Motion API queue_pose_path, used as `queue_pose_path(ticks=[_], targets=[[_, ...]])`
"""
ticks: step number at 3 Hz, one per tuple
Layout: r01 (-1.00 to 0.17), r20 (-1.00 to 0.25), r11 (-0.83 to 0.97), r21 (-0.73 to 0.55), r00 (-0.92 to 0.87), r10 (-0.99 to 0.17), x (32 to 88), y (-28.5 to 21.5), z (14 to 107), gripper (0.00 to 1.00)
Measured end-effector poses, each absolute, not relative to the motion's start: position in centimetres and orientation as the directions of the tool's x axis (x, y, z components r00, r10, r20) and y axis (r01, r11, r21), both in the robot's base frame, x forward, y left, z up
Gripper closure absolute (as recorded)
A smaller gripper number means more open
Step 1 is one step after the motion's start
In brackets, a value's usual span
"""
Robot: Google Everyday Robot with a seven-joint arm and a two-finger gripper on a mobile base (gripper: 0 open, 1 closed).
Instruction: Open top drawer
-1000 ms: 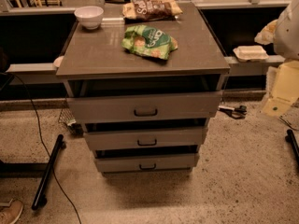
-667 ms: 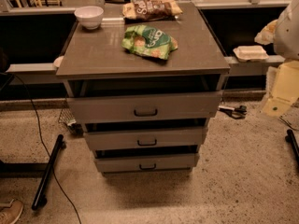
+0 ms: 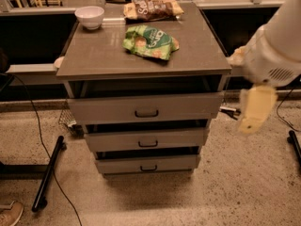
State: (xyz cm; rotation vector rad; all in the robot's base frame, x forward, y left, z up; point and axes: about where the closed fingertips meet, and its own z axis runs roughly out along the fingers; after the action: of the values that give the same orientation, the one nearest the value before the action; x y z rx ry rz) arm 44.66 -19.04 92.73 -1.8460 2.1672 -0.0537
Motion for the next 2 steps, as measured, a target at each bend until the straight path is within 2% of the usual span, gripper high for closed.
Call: queue_pose_path(ticks=[2], targets=[[-0.998,-0.296,0.023,-0.056,-0.006,-0.955,47.7,-12.4,79.7,0.0]])
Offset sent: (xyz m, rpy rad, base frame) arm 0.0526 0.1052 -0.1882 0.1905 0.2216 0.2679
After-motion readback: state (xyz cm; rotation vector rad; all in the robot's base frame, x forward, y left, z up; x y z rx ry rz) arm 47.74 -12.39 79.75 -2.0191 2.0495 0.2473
